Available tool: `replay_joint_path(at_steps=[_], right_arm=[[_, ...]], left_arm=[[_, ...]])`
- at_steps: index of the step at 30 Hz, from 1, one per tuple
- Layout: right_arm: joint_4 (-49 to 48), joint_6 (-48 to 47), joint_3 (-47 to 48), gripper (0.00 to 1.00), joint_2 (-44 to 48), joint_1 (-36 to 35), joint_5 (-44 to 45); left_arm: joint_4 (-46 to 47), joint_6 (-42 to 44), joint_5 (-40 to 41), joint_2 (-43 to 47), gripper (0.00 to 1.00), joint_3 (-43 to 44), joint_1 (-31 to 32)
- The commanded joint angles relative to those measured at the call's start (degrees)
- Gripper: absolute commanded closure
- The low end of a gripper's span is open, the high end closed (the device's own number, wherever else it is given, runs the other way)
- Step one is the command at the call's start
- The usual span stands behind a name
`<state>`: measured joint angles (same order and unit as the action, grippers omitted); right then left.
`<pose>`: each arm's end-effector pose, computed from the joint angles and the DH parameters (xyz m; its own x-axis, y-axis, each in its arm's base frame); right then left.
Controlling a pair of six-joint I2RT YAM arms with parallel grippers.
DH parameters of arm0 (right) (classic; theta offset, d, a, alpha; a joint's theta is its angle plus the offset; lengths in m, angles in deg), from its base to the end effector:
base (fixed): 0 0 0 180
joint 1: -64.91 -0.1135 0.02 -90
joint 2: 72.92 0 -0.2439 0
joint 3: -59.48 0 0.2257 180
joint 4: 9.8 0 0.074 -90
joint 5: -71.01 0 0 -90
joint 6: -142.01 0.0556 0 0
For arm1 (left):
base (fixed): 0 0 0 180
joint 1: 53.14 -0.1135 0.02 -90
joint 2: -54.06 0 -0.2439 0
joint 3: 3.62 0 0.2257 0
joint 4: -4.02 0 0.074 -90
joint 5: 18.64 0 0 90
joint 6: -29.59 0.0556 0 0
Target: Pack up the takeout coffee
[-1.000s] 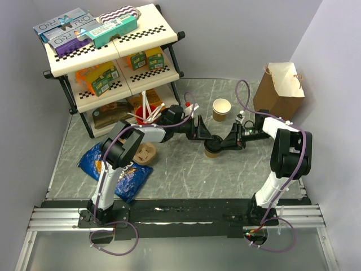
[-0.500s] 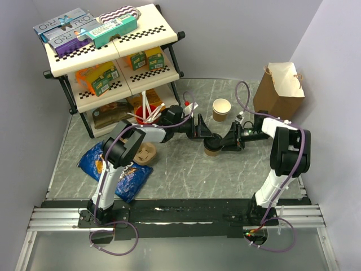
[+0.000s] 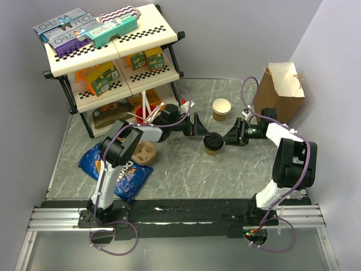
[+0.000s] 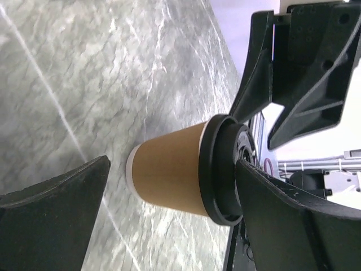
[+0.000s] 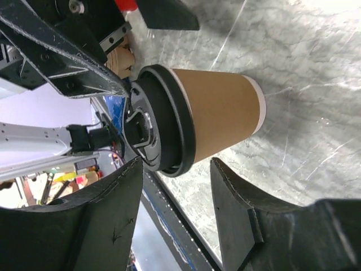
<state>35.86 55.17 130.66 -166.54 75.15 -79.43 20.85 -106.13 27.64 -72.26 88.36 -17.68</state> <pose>0.2859 -0.0025 0.1767 -0.9244 0.1946 -0.3279 -0.1809 0.5332 0.8264 0.3522 -0.2980 0.1483 -0.8556 -0.0258 -0.5169 0.4921 0.2690 -0.8279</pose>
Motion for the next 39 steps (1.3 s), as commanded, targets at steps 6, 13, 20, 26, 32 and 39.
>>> replay_joint_path(at_steps=[6,13,20,26,32,39], right_arm=[[-3.26,1.85,2.33,0.45,-4.02,0.57,-0.20],[-4.57,3.52,2.06,0.46,-5.60,0.66,-0.29],[-3.52,3.35,2.68,0.47,-6.83,0.57,-0.38],[-3.87,2.11,2.51,0.44,-4.91,0.66,-1.78],[-6.69,3.52,1.36,0.35,-2.44,0.48,-2.31],[-3.79,0.54,3.91,0.27,-2.53,-0.92,-2.04]], left_arm=[[1.95,1.59,-3.56,5.21,0.01,-2.73,-0.13],[0.01,1.68,-2.60,4.16,0.01,-2.02,-0.13],[4.12,-1.03,-4.78,3.19,0.02,-2.02,-0.48],[8.79,-4.20,-7.51,2.49,0.02,-0.44,-1.01],[2.38,-4.90,-0.76,0.99,0.02,1.84,-1.36],[1.15,-7.19,1.71,-0.86,0.03,2.37,-1.45]])
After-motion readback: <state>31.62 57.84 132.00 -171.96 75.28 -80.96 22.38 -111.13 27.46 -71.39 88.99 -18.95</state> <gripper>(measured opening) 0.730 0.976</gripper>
